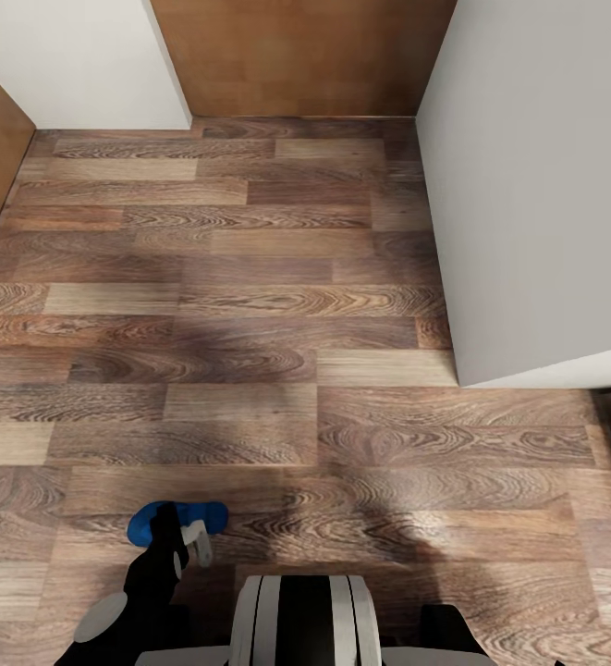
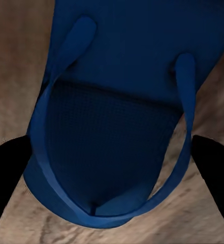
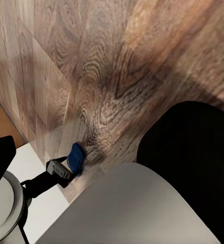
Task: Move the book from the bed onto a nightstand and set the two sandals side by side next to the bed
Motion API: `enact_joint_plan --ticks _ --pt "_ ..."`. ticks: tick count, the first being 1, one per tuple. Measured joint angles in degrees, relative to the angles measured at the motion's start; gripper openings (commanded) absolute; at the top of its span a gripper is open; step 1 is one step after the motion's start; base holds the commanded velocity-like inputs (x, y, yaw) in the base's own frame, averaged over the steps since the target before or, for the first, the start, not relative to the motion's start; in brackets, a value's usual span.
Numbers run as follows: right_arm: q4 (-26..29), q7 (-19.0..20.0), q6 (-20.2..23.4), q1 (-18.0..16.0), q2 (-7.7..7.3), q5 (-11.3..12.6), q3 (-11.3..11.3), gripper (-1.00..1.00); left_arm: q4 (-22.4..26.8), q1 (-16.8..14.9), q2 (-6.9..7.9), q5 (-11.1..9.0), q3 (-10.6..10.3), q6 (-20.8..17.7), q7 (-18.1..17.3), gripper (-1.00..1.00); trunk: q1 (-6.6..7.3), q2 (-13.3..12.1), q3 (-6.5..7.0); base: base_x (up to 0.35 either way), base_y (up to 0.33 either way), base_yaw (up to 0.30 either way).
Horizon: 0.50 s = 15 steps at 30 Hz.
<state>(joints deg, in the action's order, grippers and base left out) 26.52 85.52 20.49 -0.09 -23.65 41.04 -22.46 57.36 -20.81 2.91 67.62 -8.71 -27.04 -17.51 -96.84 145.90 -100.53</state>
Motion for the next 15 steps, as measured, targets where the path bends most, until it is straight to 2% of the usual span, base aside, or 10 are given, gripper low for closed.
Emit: enact_joint_plan --ticks 15 --pt "0.02 -0.01 0.00 -0.04 -0.01 0.02 0.00 1.00 -0.05 0.00 -0.04 0.10 0.02 0.02 0.01 -1.00 0.03 -0.01 0.22 0.000 0.000 0.000"
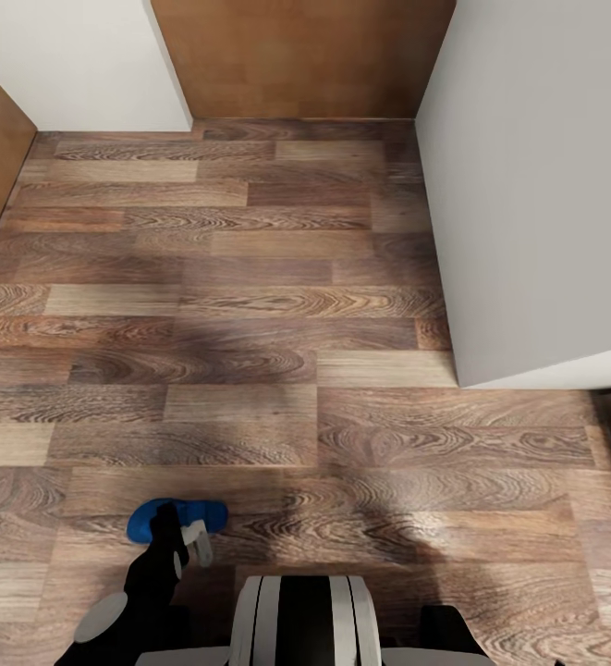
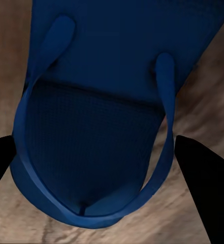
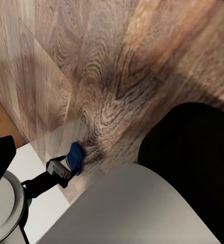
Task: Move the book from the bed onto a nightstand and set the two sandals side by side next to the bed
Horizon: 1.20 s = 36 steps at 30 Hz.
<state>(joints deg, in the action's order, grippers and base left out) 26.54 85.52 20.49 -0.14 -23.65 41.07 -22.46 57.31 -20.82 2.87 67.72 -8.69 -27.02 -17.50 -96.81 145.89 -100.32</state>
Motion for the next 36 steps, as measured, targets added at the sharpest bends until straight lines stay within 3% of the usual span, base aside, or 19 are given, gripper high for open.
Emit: enact_joint_plan --ticks 5,8,36 --pt "-0.01 0.00 0.00 0.02 -0.02 -0.01 0.00 1.00 -0.01 0.00 -0.20 0.07 0.00 -0.07 0.00 -1.00 0.13 -0.07 1.11 0.000 0.000 0.000" --pt "-0.02 0.00 0.00 0.03 0.00 -0.02 0.00 1.00 -0.01 0.00 -0.33 0.18 0.00 -0.08 -0.03 -1.00 0.13 -0.07 1.11 0.000 0.000 0.000" --pt "-0.01 0.01 0.00 0.04 -0.02 0.01 -0.01 1.00 0.08 0.00 -0.38 0.45 0.00 -0.15 -0.11 -1.00 0.85 -0.44 7.31 0.000 0.000 0.000"
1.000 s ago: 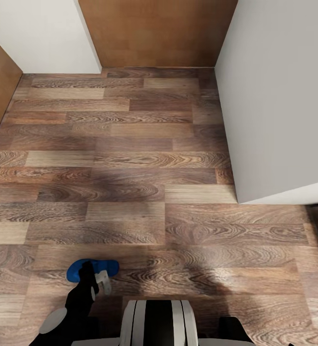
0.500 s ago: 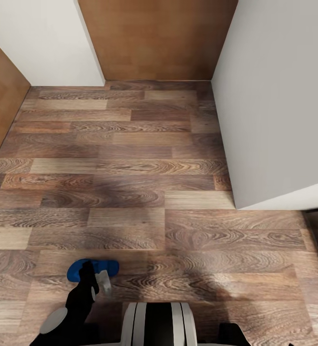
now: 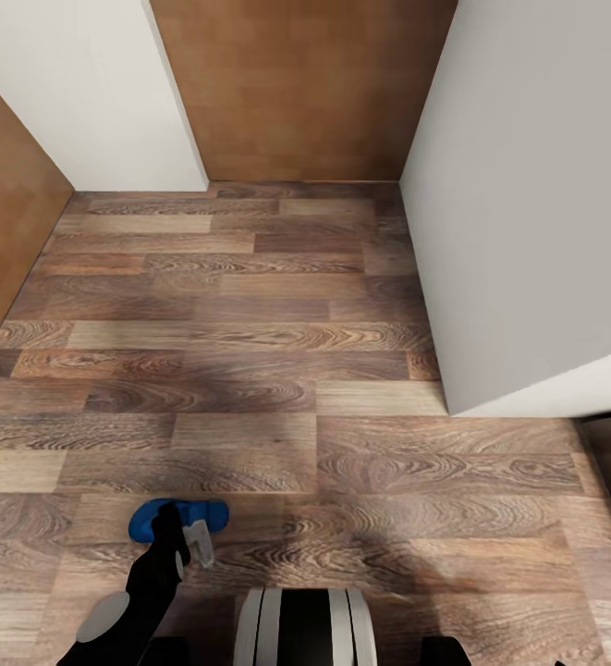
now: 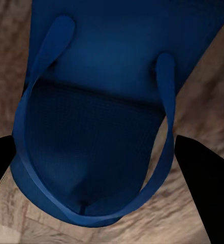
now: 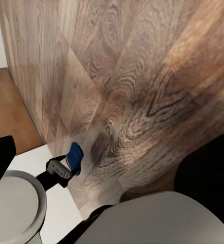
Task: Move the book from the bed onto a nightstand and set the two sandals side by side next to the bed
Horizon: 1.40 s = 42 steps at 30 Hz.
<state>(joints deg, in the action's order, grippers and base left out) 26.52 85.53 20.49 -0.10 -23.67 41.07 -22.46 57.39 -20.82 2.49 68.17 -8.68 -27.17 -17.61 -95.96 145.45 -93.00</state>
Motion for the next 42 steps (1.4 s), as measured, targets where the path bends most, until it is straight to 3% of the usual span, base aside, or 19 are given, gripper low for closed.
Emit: enact_joint_plan --ticks 42 --pt "0.02 0.01 0.00 0.00 -0.04 0.05 -0.09 1.00 0.09 0.00 0.00 0.00 0.00 -0.01 0.00 -1.00 1.08 -0.56 9.31 0.000 0.000 0.000"
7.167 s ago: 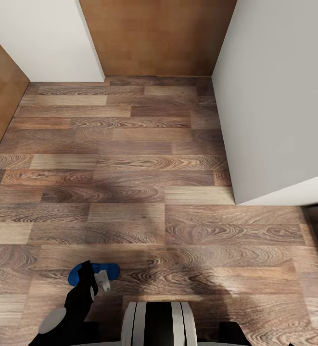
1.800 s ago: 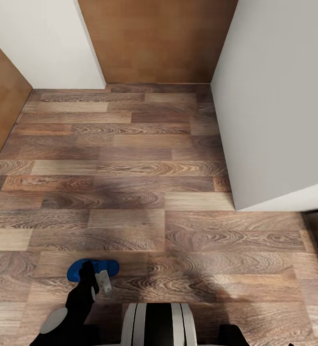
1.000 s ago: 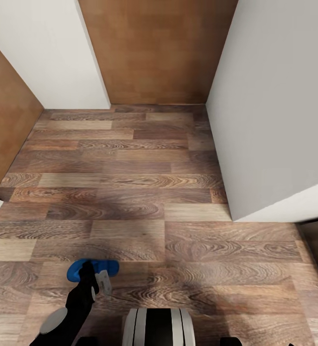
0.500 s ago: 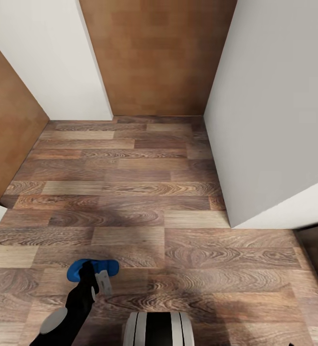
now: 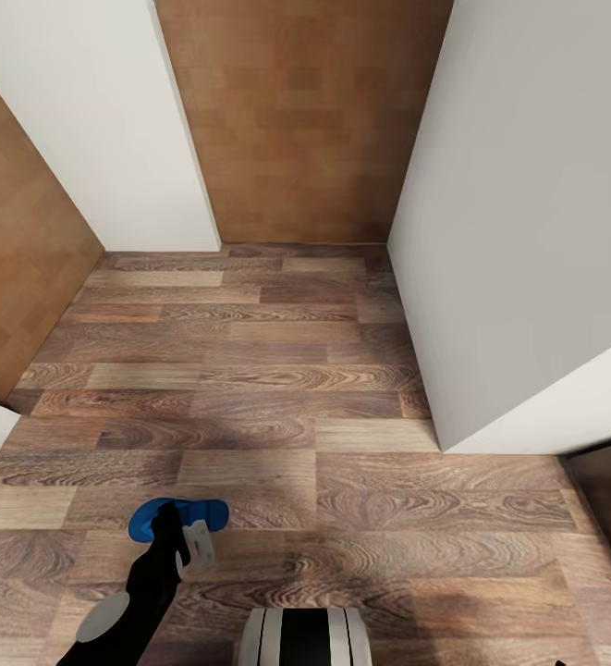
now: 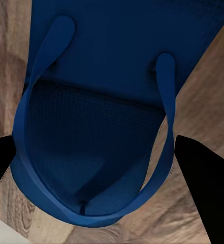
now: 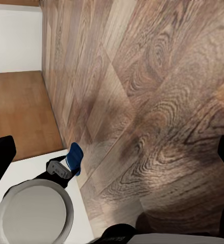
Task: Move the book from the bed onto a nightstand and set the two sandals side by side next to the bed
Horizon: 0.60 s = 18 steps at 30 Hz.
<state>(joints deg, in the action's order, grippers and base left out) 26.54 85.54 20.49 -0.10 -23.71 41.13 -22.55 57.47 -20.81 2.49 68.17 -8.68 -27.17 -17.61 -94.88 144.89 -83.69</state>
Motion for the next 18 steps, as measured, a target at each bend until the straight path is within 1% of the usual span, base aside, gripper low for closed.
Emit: enact_joint_plan --ticks 18 --pt "-0.01 0.07 0.00 0.02 -0.02 0.00 -0.07 1.00 -0.04 0.00 0.00 0.00 0.00 0.00 0.00 -1.00 0.46 -0.24 3.99 0.000 0.000 0.000"
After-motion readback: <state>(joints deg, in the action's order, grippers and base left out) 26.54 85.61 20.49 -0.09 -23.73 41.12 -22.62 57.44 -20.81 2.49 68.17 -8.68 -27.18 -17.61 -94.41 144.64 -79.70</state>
